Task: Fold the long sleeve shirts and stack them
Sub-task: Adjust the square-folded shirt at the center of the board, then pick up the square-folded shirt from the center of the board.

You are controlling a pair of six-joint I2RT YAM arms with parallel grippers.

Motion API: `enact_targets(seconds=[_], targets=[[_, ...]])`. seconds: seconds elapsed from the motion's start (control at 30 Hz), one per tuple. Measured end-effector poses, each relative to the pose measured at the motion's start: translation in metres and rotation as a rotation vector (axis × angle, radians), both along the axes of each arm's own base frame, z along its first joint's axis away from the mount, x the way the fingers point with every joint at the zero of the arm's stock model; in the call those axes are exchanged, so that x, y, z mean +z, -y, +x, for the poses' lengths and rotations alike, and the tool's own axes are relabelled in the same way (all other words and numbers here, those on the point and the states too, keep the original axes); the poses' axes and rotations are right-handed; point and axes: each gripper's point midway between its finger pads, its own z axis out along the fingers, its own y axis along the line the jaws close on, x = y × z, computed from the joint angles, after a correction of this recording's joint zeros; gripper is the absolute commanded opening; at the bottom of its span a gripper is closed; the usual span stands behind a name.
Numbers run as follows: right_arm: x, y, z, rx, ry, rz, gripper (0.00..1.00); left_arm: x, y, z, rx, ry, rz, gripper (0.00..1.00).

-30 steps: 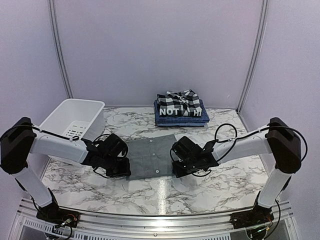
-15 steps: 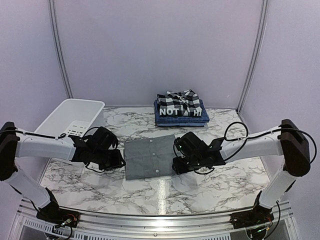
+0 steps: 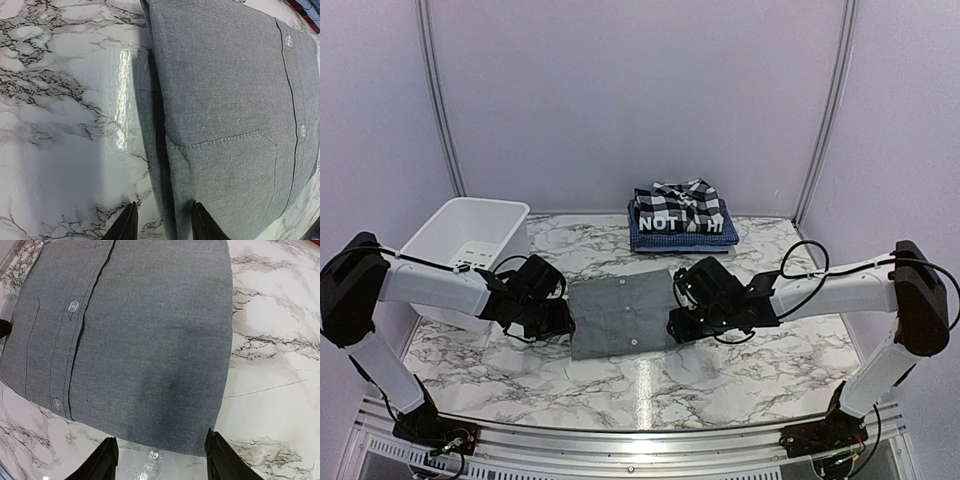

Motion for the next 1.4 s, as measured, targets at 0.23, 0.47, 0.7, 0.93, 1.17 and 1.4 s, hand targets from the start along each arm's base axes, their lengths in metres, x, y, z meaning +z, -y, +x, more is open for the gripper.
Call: enact_targets(seconds=[0.23,0.47,0.7,0.93,1.17,1.4], targets=[[-0.006,0.008,-0.005,-0.003,-0.009,-0.012,0.56,-0.008,0.010,0.004,-0.012,-0.005,-0.033,0.34],[-0.014,0.014,-0.009,-0.004,-0.019,-0.026,0.56,-0.011,0.020,0.010,-0.001,0.011,-0.073,0.14],[-0.019,0.018,-0.010,-0.010,-0.023,-0.035,0.58,-0.014,0.026,0.012,-0.001,0.021,-0.078,0.00],[-0.022,0.028,-0.001,-0.047,-0.022,-0.020,0.57,-0.013,0.003,0.014,-0.021,0.013,-0.002,0.00],[-0.018,0.023,0.023,-0.094,-0.017,0.098,0.51,-0.005,-0.017,0.022,-0.056,0.007,0.052,0.00],[-0.044,0.000,0.041,-0.102,-0.063,0.125,0.27,0.011,-0.010,0.029,-0.126,0.028,0.058,0.00]])
